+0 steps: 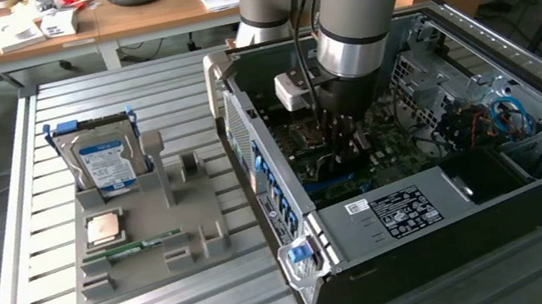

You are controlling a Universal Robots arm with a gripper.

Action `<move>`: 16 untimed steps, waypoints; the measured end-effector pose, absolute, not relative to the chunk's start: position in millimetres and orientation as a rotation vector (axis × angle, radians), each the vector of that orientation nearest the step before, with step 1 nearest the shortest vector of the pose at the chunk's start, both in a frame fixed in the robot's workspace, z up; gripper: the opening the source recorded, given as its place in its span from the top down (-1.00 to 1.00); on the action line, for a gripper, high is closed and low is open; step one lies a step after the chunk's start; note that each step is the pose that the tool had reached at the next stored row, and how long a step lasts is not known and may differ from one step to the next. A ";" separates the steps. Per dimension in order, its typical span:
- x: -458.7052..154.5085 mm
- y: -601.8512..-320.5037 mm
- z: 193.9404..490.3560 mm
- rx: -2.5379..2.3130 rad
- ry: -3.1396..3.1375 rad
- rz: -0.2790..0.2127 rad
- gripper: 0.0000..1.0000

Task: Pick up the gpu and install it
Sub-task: 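Insert the gpu into the slot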

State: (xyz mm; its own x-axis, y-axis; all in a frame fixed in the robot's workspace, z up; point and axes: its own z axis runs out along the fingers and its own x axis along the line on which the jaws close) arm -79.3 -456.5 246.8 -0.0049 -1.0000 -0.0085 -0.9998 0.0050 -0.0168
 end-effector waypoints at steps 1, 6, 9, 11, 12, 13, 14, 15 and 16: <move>-79.3 -456.5 246.8 -2.203 2.214 -0.009 0.48; -79.3 -456.5 246.3 -2.203 2.214 -0.009 0.48; -79.3 -456.5 246.3 -2.203 2.214 -0.009 0.48; -79.3 -456.5 246.3 -2.203 2.214 -0.009 0.48; -79.3 -456.5 246.3 -2.203 2.214 -0.009 0.48; -79.3 -456.5 246.2 -2.203 2.214 -0.009 0.48; -79.3 -456.5 246.3 -2.203 2.214 -0.009 0.48; -79.3 -456.5 246.3 -2.203 2.214 -0.009 0.48; -79.3 -456.5 246.2 -2.203 2.214 -0.009 0.48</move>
State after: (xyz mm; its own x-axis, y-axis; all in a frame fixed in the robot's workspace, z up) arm -79.3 -456.5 246.2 -0.0049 -1.0000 -0.0086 -0.9998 0.0050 -0.0167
